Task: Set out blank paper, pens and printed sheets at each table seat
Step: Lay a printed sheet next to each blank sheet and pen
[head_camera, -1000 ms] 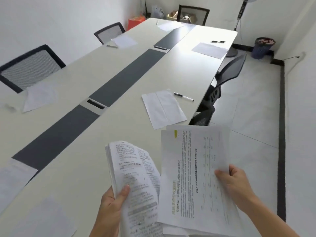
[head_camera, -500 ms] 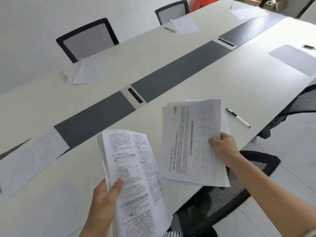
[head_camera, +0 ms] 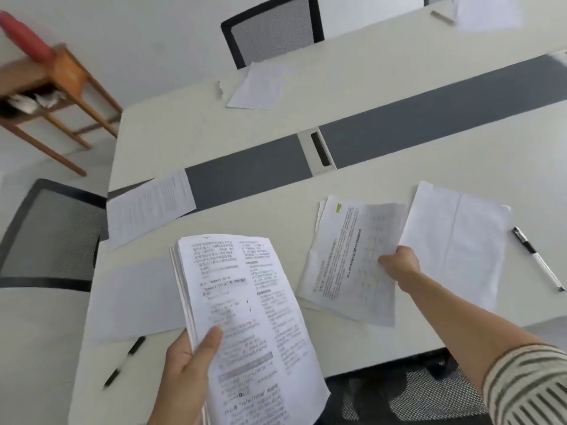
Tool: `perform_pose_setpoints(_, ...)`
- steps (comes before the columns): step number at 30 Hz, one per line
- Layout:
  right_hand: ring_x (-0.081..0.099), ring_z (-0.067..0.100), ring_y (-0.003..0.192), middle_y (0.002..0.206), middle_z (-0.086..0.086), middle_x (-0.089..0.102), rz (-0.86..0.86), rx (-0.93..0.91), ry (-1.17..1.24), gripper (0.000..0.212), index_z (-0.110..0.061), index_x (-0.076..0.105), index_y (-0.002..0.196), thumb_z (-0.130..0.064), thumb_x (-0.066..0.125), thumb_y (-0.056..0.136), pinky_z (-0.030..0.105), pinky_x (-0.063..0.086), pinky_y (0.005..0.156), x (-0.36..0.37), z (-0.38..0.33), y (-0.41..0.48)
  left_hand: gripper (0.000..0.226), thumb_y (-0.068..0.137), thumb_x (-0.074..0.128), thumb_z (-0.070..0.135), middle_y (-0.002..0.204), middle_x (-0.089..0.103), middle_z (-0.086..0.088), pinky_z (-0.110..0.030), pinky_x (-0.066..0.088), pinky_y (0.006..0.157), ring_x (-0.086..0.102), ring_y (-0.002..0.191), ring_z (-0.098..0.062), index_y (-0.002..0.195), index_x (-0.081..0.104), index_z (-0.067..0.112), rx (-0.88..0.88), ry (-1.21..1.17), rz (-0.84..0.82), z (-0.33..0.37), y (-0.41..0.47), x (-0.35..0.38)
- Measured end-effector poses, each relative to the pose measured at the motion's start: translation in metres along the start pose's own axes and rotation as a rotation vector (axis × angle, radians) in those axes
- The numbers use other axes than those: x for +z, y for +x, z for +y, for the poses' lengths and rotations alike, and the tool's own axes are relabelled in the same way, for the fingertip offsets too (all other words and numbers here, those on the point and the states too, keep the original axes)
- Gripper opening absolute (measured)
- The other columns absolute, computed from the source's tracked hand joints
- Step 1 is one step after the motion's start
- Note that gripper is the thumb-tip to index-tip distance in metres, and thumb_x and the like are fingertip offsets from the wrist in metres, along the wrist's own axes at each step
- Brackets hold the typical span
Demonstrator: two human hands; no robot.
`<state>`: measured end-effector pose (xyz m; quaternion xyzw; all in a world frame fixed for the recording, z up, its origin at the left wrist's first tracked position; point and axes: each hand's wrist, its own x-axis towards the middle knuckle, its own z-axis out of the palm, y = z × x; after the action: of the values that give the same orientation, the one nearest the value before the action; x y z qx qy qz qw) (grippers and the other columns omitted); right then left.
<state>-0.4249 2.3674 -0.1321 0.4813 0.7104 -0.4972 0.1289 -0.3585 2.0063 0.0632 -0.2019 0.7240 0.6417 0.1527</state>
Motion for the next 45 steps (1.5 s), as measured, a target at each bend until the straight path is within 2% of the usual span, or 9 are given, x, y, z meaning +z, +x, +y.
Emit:
perform_pose_setpoints(4, 0.069, 0.037, 0.086, 0.099, 0.019, 0.069, 0.0, -0.022, -0.166, 0.029, 0.002, 0.062, 0.104, -0.014, 0.063, 0.08, 0.048, 0.06, 0.08, -0.015, 0.004, -0.005, 0.029, 0.079, 0.074, 0.034, 0.11, 0.074, 0.0, -0.045, 0.052, 0.095, 0.069, 0.105, -0.021, 0.106, 0.071, 0.025, 0.043, -0.038, -0.078, 0.006, -0.001, 0.003)
perform_pose_setpoints(8, 0.067, 0.028, 0.093, 0.11, 0.008, 0.069, 0.083, -0.106, -0.257, 0.046, -0.015, 0.055, 0.128, -0.03, 0.066, 0.086, 0.038, 0.055, 0.082, -0.038, 0.003, -0.04, 0.052, 0.055, 0.086, 0.053, 0.11, 0.074, -0.001, -0.027, 0.059, 0.077, 0.07, 0.102, -0.02, 0.1, 0.075, 0.031, 0.055, -0.079, -0.219, 0.016, 0.007, 0.005)
perform_pose_setpoints(12, 0.071, 0.021, 0.086, 0.093, 0.005, 0.074, -0.062, -0.184, 0.113, 0.033, -0.011, 0.065, 0.117, -0.029, 0.068, 0.089, 0.038, 0.057, 0.079, -0.043, 0.003, -0.109, 0.03, 0.077, 0.06, 0.021, 0.103, 0.075, -0.013, -0.032, 0.061, 0.065, 0.073, 0.091, -0.028, 0.103, 0.072, 0.011, -0.007, -0.188, -0.372, 0.03, 0.018, 0.011)
perform_pose_setpoints(18, 0.067, 0.034, 0.089, 0.103, 0.018, 0.073, -0.412, -0.024, 0.633, 0.038, -0.007, 0.071, 0.111, -0.037, 0.057, 0.094, 0.043, 0.054, 0.079, -0.029, 0.034, -0.212, 0.033, 0.082, 0.054, 0.014, 0.108, 0.072, -0.02, -0.046, 0.06, 0.076, 0.07, 0.097, -0.039, 0.11, 0.069, 0.005, -0.112, -0.178, -0.675, 0.043, 0.024, 0.036)
perform_pose_setpoints(27, 0.072, 0.041, 0.078, 0.093, 0.026, 0.073, 0.159, -0.19, 0.93, 0.023, 0.008, 0.067, 0.095, -0.009, 0.074, 0.08, 0.044, 0.061, 0.067, -0.102, 0.086, -0.289, 0.036, 0.077, 0.06, 0.011, 0.105, 0.071, -0.025, -0.043, 0.061, 0.066, 0.071, 0.092, -0.041, 0.11, 0.067, -0.001, -0.199, -0.046, -0.948, 0.04, -0.027, 0.101)
perform_pose_setpoints(31, 0.073, 0.035, 0.069, 0.085, 0.026, 0.074, 0.296, -0.279, 0.985, 0.013, 0.003, 0.071, 0.077, -0.007, 0.067, 0.085, 0.039, 0.061, 0.059, -0.145, 0.135, -0.313, 0.045, 0.076, 0.061, 0.025, 0.111, 0.072, -0.018, -0.052, 0.056, 0.086, 0.069, 0.1, -0.037, 0.117, 0.063, 0.007, -0.247, -0.016, -0.989, 0.026, -0.068, 0.143)
perform_pose_setpoints(37, 0.068, 0.042, 0.075, 0.092, 0.042, 0.063, 0.47, -0.298, 1.028, 0.067, 0.024, 0.052, 0.092, -0.032, 0.082, 0.072, 0.06, 0.056, 0.071, -0.223, 0.236, -0.349, 0.056, 0.084, 0.06, 0.041, 0.123, 0.066, -0.018, -0.057, 0.039, 0.106, 0.062, 0.114, -0.039, 0.129, 0.057, 0.008, -0.364, 0.024, -1.042, -0.032, -0.16, 0.218)
perform_pose_setpoints(41, 0.073, 0.04, 0.076, 0.089, 0.026, 0.074, 0.628, -0.259, 1.056, 0.02, 0.007, 0.071, 0.086, -0.013, 0.067, 0.086, 0.05, 0.062, 0.068, -0.268, 0.302, -0.366, 0.049, 0.091, 0.045, 0.04, 0.122, 0.067, -0.018, -0.055, 0.045, 0.101, 0.064, 0.112, -0.036, 0.126, 0.061, 0.009, -0.408, 0.086, -1.132, -0.066, -0.224, 0.263)
perform_pose_setpoints(45, 0.074, 0.037, 0.075, 0.086, 0.02, 0.076, 0.724, -0.221, 1.071, 0.014, -0.001, 0.074, 0.081, -0.011, 0.067, 0.087, 0.047, 0.063, 0.066, -0.301, 0.344, -0.374, 0.053, 0.086, 0.053, 0.039, 0.121, 0.067, -0.02, -0.055, 0.044, 0.101, 0.064, 0.111, -0.039, 0.128, 0.058, 0.007, -0.448, 0.126, -1.139, -0.082, -0.264, 0.297)
